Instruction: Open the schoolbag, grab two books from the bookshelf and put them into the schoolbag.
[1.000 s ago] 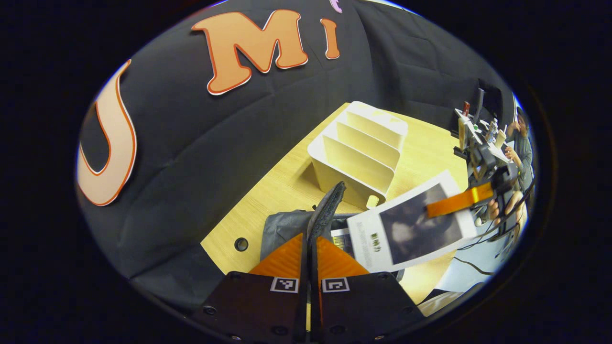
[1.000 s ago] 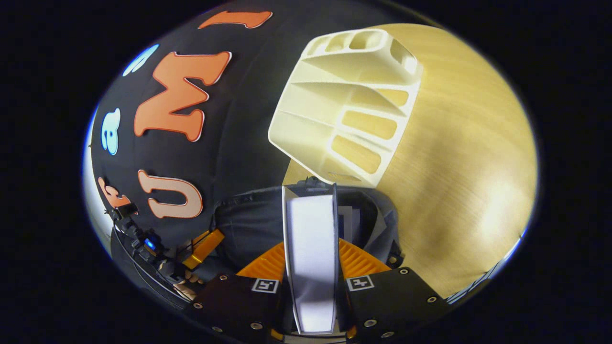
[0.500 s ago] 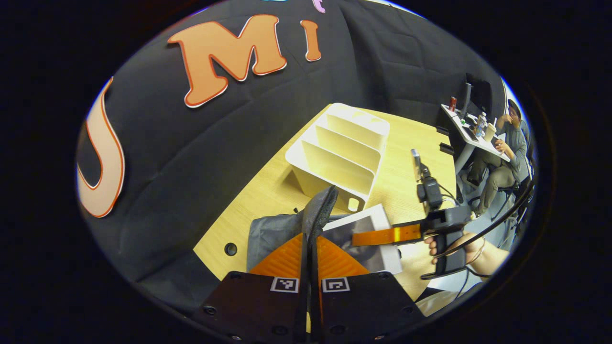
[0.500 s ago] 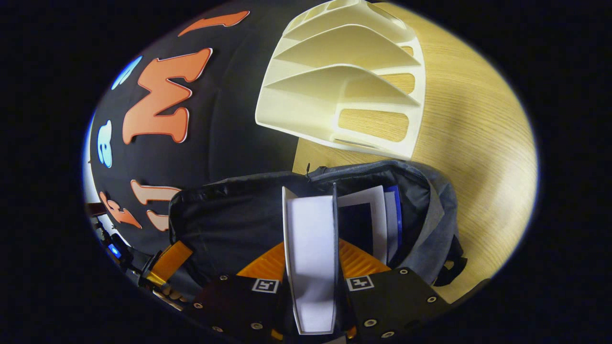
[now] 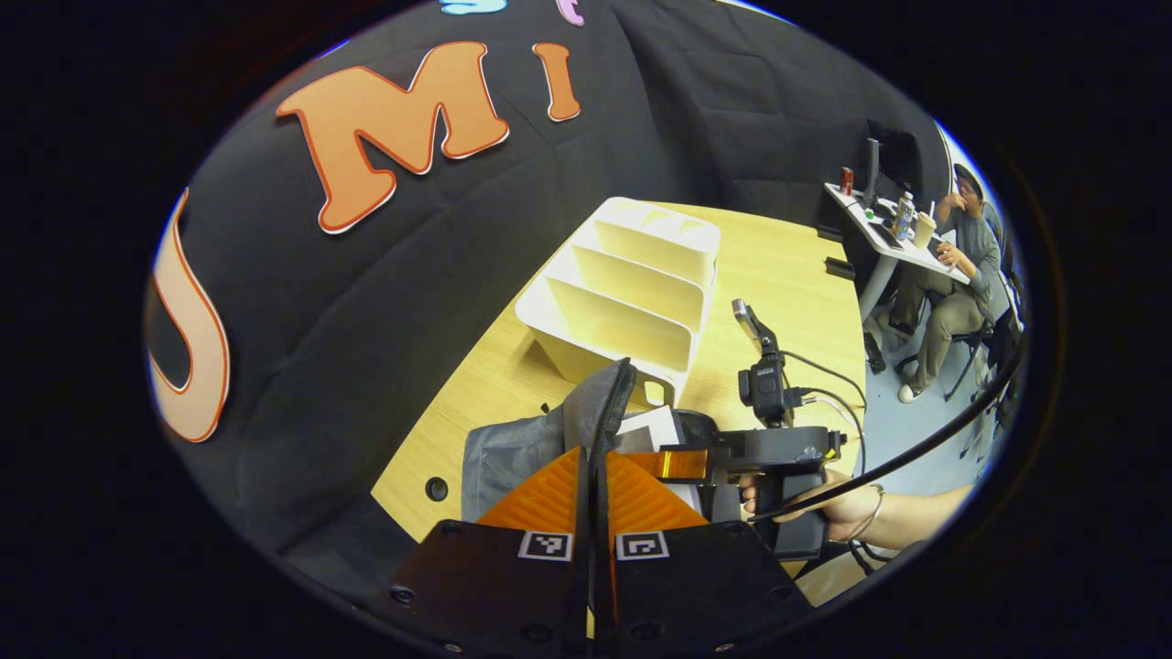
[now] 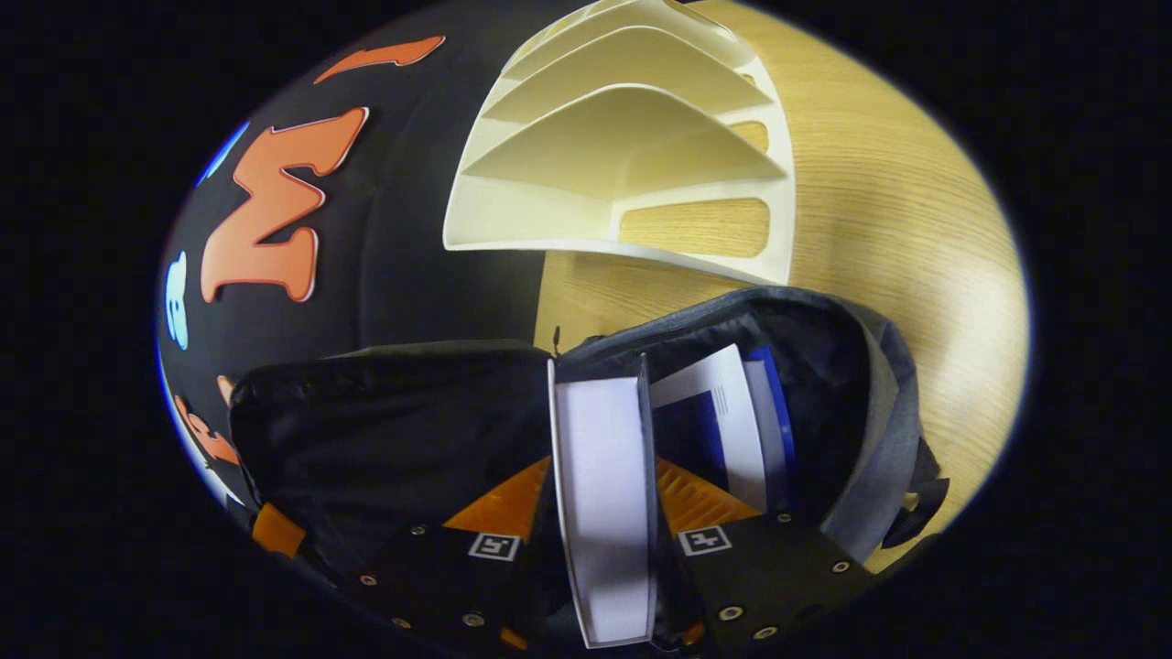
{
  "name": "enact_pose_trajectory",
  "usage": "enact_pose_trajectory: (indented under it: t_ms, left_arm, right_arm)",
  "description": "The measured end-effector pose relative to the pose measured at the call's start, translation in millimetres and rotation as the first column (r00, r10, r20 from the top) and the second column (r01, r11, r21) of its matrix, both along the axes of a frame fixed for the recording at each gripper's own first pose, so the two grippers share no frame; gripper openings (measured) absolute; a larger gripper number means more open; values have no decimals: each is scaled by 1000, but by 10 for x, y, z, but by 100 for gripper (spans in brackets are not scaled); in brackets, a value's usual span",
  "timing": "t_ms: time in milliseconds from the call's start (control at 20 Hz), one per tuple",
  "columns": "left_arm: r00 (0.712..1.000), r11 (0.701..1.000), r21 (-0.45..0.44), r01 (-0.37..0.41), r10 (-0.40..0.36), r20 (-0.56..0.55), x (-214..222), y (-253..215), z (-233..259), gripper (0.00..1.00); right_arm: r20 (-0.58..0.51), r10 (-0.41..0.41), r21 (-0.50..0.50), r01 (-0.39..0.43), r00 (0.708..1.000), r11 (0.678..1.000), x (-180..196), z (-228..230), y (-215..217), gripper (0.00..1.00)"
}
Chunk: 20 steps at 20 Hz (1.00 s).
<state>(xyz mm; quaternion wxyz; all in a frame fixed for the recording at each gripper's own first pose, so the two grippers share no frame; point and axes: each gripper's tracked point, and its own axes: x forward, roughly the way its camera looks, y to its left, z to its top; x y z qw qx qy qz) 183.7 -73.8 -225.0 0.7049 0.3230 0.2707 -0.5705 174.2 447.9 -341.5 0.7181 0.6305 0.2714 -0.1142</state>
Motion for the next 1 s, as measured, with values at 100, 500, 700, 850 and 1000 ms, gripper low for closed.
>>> enact_pose_trajectory:
  t_ms: [100,500,700,850,1000]
  left_arm:
    - [1000,1000,-7,-13,13,-25,-10,10,-31,3]
    - [993,996,-50,-69,64,-98,13,41,-116,4]
    - [982,987,-76,-139,127,-143,-29,87,-160,3]
    - [971,979,-82,-187,172,-163,-150,92,-204,3]
    - [960,965,-76,-252,240,-141,-270,30,-242,4]
  right_arm:
    - [-70,28,-9,-28,997,1000,-90,-77,26,66]
    - [-190,103,-131,-129,976,983,-649,12,-246,95]
    - [-212,138,-198,-181,967,963,-861,246,-635,95]
    - [-245,192,-275,-258,950,926,-1003,393,-1004,95]
    - [-277,231,-357,-323,933,877,-1118,591,-1442,99]
